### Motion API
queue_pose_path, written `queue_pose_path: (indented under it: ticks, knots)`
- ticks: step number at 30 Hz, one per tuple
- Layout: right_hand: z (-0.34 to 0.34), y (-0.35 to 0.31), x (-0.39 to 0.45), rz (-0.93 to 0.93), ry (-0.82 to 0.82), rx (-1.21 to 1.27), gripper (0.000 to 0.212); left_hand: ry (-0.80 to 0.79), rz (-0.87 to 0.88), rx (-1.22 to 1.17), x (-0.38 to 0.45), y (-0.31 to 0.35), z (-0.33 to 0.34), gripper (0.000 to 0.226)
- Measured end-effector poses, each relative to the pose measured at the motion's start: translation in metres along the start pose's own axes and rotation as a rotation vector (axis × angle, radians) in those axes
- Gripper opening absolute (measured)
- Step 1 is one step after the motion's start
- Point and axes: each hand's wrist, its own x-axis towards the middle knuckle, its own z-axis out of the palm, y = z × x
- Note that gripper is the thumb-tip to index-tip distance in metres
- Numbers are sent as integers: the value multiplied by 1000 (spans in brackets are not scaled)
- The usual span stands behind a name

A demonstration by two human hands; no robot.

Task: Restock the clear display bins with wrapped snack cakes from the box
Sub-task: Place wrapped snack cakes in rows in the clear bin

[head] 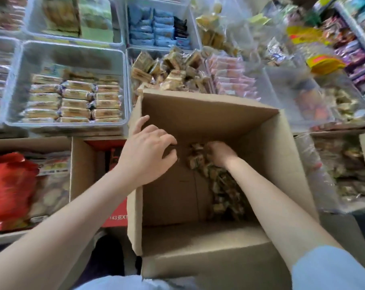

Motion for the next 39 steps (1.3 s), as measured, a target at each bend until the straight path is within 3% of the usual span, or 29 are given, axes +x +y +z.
queue_pose_path:
  ticks: [3,7,13,18,22,26,28,33,37,39]
  knots:
    - [34,-1,30,-154,-11,-89,45,15,-11,-1,-3,-1,2,22]
    - [64,-9,47,-243,19,-391,35,36,-24,1,0,-1,3,27]
    - [80,2,69,-114,-59,-398,68,63,-29,0,3,1,7,21]
    - [68,1,53,-189,-88,-406,50,55,-17,-7,3,3,6,19]
    - [16,-25,23,-222,-192,109,17,74,14,-34,2,0,8,24]
    - [-75,-73,-40,-334,-282,873,28,271,-149,-216,3,-17,-1,46]
    - [-109,-101,-62,-444,-314,1122,35,362,-264,-256,1,-48,-8,48]
    - [-147,-200,-57,-566,-318,1298,38,297,-476,-145,-10,-170,-20,55]
    - [-137,-285,-21,-408,-232,1293,38,150,-653,-77,-19,-265,-34,60]
    - [-129,-325,0,-296,-275,1348,42,64,-693,-31,-22,-305,-36,67]
